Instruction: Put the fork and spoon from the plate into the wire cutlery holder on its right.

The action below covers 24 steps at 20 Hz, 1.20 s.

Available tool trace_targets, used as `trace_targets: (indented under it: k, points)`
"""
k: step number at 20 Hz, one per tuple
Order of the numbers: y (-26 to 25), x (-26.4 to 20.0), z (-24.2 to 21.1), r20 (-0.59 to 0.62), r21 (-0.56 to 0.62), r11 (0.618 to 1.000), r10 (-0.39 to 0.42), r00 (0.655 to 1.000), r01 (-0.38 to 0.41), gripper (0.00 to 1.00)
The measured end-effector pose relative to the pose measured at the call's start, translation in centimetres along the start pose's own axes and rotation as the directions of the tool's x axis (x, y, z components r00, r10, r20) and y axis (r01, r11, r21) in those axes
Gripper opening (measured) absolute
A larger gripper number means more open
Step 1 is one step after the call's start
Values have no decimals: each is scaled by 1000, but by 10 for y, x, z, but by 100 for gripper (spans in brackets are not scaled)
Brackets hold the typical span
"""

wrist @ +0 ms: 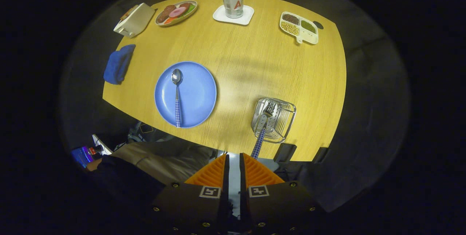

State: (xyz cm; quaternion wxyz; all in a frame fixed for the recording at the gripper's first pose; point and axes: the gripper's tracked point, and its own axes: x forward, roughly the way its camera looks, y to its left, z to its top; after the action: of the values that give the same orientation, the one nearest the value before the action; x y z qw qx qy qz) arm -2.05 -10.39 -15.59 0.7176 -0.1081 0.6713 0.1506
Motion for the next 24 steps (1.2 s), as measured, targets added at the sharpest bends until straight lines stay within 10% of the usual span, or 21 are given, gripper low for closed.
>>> trace_targets:
  k: [12, 15, 24]
  points:
    - [82, 37, 17, 35, -77, 996, 54, 998, -51, 14]
    - [109, 53, 20, 15, -109, 991, 85, 996, -83, 44]
    - [140, 81, 39, 20, -115, 989, 96, 995, -93, 44]
